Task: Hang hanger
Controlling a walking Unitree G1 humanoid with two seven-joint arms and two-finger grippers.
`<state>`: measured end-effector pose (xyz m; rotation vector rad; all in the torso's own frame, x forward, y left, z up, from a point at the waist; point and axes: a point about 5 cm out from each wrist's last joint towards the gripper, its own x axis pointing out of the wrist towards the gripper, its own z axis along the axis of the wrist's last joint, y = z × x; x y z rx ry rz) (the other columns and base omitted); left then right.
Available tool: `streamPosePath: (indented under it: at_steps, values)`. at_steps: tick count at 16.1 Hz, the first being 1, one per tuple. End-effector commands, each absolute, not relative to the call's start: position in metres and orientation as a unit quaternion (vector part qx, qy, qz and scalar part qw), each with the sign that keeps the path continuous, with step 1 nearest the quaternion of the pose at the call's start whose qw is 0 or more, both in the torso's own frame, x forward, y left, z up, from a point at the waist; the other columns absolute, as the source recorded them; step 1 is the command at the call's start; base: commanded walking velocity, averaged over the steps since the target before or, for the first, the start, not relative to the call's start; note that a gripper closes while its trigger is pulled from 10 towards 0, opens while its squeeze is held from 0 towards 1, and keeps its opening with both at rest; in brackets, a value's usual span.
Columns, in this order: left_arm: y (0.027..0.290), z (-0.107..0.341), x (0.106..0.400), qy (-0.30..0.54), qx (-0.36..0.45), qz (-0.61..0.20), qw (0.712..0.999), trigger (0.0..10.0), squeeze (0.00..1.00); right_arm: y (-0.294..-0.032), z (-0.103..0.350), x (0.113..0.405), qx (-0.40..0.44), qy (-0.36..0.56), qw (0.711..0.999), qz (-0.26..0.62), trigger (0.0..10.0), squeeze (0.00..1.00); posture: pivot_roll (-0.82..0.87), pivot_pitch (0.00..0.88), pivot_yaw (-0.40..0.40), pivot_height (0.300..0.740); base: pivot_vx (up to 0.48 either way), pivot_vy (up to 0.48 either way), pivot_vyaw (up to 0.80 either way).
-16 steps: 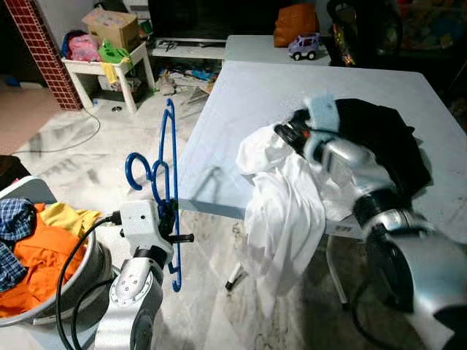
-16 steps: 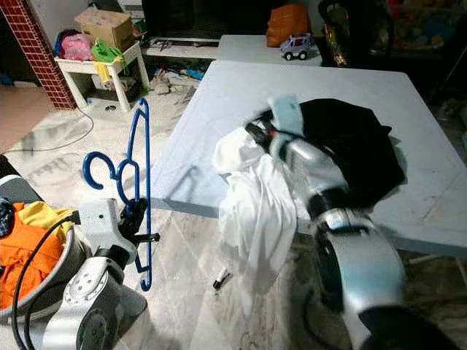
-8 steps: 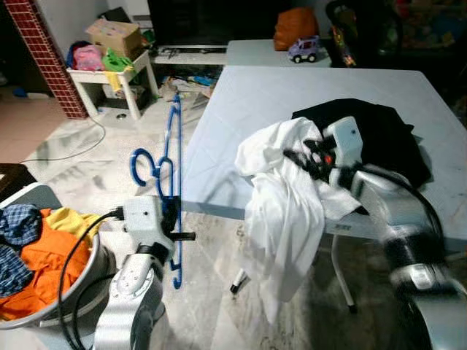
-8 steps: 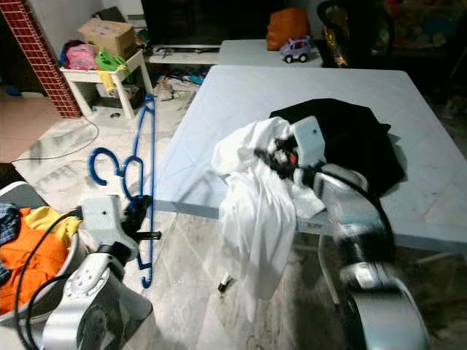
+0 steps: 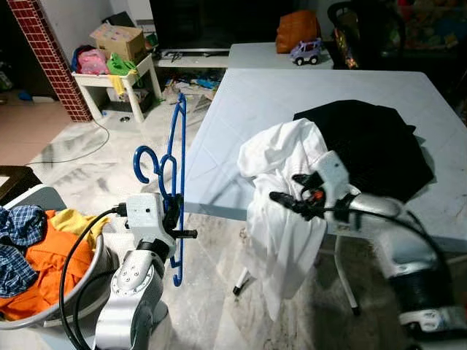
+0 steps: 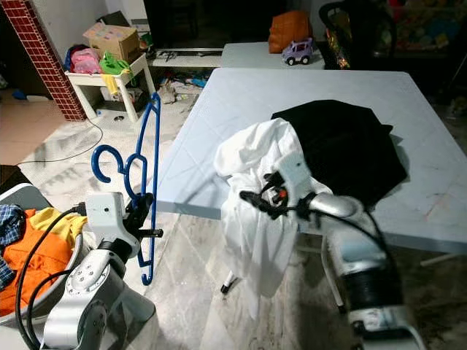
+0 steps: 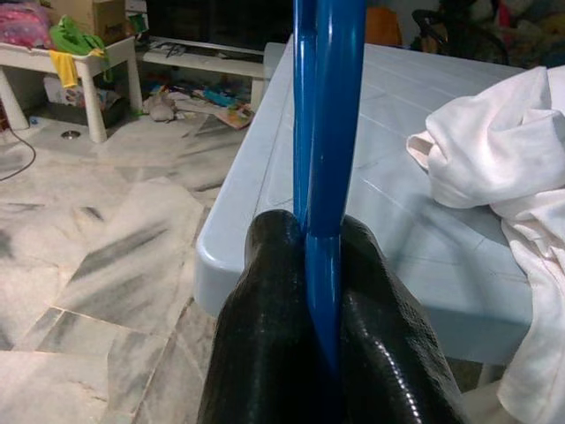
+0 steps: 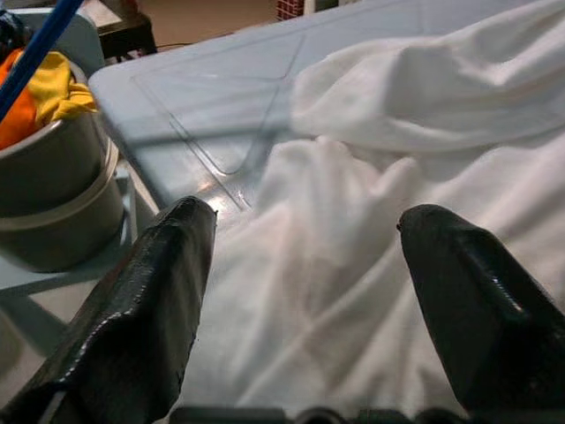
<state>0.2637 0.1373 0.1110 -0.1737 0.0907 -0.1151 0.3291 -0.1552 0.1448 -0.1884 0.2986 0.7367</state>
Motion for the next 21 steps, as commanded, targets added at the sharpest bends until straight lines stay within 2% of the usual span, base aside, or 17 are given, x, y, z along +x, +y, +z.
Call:
streamPosePath:
  at_steps: [1, 4, 6, 7, 8, 11, 17, 19, 21]
  values:
    - [0.139, 0.113, 0.266, 0.041, -0.083, -0.058, 0.994, 10.0, 0.00, -0.148, 0.145, 0.328, -0.114, 0.144, 0.917, 0.354, 10.0, 0.00, -0.06, 0.000, 0.069, 0.740, 0.000, 0.000, 0.00]
    - [0.138, 0.114, 0.266, 0.041, -0.084, -0.060, 0.994, 10.0, 0.00, -0.135, 0.132, 0.327, -0.166, 0.148, 0.923, 0.315, 10.0, 0.00, -0.06, 0.000, 0.069, 0.740, 0.000, 0.000, 0.00]
    - [0.138, 0.113, 0.266, 0.041, -0.084, -0.060, 0.994, 10.0, 0.00, -0.136, 0.125, 0.328, -0.207, 0.147, 0.925, 0.283, 10.0, 0.00, -0.05, 0.000, 0.066, 0.740, 0.000, 0.000, 0.00]
    - [0.138, 0.113, 0.266, 0.041, -0.085, -0.059, 0.994, 10.0, 0.00, -0.135, 0.122, 0.328, -0.210, 0.149, 0.926, 0.277, 8.1, 0.00, -0.05, 0.000, 0.065, 0.740, 0.000, 0.000, 0.00]
    - [0.138, 0.113, 0.265, 0.041, -0.085, -0.058, 0.994, 10.0, 0.00, -0.137, 0.116, 0.328, -0.224, 0.151, 0.928, 0.256, 0.0, 0.00, -0.05, 0.000, 0.063, 0.740, 0.000, 0.000, 0.00]
    - [0.138, 0.113, 0.264, 0.042, -0.085, -0.057, 0.994, 10.0, 0.00, -0.143, 0.101, 0.329, -0.225, 0.166, 0.939, 0.203, 0.0, 0.00, -0.05, 0.000, 0.061, 0.740, 0.000, 0.000, 0.00]
    - [0.138, 0.112, 0.262, 0.044, -0.085, -0.057, 0.994, 10.0, 0.00, -0.145, 0.083, 0.326, -0.178, 0.202, 0.944, 0.191, 0.0, 0.00, -0.04, 0.000, 0.061, 0.740, 0.000, 0.000, 0.00]
    - [0.138, 0.112, 0.262, 0.045, -0.084, -0.057, 0.994, 10.0, 0.00, -0.144, 0.079, 0.325, -0.128, 0.219, 0.949, 0.185, 0.0, 0.00, -0.04, 0.000, 0.061, 0.740, 0.000, 0.000, 0.00]
    - [0.138, 0.112, 0.262, 0.045, -0.084, -0.057, 0.994, 10.0, 0.00, -0.144, 0.078, 0.326, -0.116, 0.223, 0.951, 0.179, 0.0, 0.00, -0.04, 0.000, 0.060, 0.740, 0.000, 0.000, 0.00]
